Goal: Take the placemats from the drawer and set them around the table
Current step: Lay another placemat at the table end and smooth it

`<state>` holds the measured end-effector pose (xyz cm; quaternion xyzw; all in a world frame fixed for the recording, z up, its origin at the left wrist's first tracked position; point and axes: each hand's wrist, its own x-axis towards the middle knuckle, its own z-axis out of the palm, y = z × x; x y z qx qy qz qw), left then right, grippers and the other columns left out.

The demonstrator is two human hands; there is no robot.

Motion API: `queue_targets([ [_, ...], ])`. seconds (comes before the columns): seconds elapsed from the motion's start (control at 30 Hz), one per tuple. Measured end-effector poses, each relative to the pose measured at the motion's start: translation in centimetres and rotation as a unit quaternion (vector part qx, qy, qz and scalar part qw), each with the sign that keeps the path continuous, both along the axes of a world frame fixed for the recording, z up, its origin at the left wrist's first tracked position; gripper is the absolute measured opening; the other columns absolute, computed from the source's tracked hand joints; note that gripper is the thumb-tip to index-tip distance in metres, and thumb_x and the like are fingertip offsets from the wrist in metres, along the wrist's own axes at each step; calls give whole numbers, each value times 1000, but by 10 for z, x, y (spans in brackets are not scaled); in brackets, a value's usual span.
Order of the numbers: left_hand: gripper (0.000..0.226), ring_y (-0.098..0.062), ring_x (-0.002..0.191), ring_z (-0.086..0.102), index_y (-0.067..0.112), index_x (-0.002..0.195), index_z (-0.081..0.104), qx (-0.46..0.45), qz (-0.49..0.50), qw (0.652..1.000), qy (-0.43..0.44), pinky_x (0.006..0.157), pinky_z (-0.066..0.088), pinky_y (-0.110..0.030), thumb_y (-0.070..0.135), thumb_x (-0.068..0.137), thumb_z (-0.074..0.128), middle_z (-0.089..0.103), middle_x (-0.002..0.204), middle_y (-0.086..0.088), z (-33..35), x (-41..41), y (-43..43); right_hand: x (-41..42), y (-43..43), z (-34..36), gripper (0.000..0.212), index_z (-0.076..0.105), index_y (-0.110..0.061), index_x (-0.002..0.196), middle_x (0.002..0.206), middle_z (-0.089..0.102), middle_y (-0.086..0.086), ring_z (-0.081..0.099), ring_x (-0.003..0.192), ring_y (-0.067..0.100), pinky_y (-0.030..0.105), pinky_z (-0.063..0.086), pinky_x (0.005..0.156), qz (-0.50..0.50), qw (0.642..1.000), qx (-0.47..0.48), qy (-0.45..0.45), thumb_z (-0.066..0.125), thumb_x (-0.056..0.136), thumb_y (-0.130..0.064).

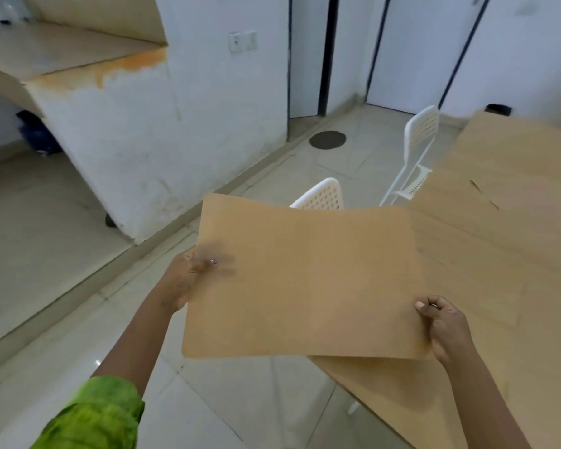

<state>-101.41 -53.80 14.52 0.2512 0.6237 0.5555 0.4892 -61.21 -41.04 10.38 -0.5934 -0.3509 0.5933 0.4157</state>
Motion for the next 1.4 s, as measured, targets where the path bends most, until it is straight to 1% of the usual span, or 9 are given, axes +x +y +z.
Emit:
queue_targets([
  [0.23,27,-26,77,73,10,106,66,7,-95,995,-16,67,60,-35,-2,87,52,75,97,-9,-1,-71,114,-47,18,-12,25,54,-14,73,49,64,-13,57,42,-3,9,43,41,-137,989,-22,41,50,87,7],
  [0.37,20,-21,70,73,8,101,66,10,-180,983,-21,59,59,-31,0,86,54,75,89,-7,7,-101,177,-84,8,-10,24,53,-12,74,62,66,0,60,56,7,15,48,46,-216,973,-36,73,48,88,7],
  [0.47,27,-21,74,72,9,106,65,4,-263,964,-30,60,59,-31,-2,84,54,74,94,-8,17,-109,222,-106,-4,-14,25,52,-11,74,50,66,-8,60,46,1,9,46,41,-293,951,-27,100,46,88,8],
  [0.67,43,-31,97,69,3,119,57,1,-385,922,-37,75,58,-36,-15,80,47,69,115,-11,20,-81,301,-122,-20,-17,26,50,-11,75,51,67,-7,60,41,-2,9,45,39,-414,903,-14,115,43,89,9],
  [0.73,42,-28,92,71,4,115,58,1,-420,907,-44,76,57,-37,-17,81,45,71,111,-8,19,-61,327,-120,-21,-19,28,48,-12,73,60,64,0,58,39,-4,8,44,38,-459,881,-10,112,42,89,10],
  [0.83,36,-21,75,73,6,108,59,3,-452,891,-38,67,59,-33,-16,83,45,76,90,-4,18,-28,361,-118,-22,-17,29,46,-12,71,48,63,-6,60,44,2,9,44,39,-507,855,-7,110,41,88,11],
  [0.97,28,-14,67,71,6,104,62,21,-500,865,27,62,59,-25,-10,85,49,74,83,-5,13,17,407,-110,-20,-19,25,46,-11,72,73,56,8,50,70,19,29,42,57,-555,826,-24,96,44,87,9],
  [1.23,32,-17,70,71,4,111,60,36,-624,776,85,65,58,-27,-11,84,50,73,85,-3,0,110,473,-115,-21,-21,23,50,-9,74,80,54,7,50,71,17,28,39,61,-665,740,-11,104,45,86,9],
  [1.4,33,-16,68,65,1,116,59,33,-672,730,124,60,54,-23,-8,85,50,65,93,-14,-13,176,503,-141,-31,-44,23,54,3,109,115,56,15,55,87,23,34,44,76,-754,644,-40,121,49,87,5],
])
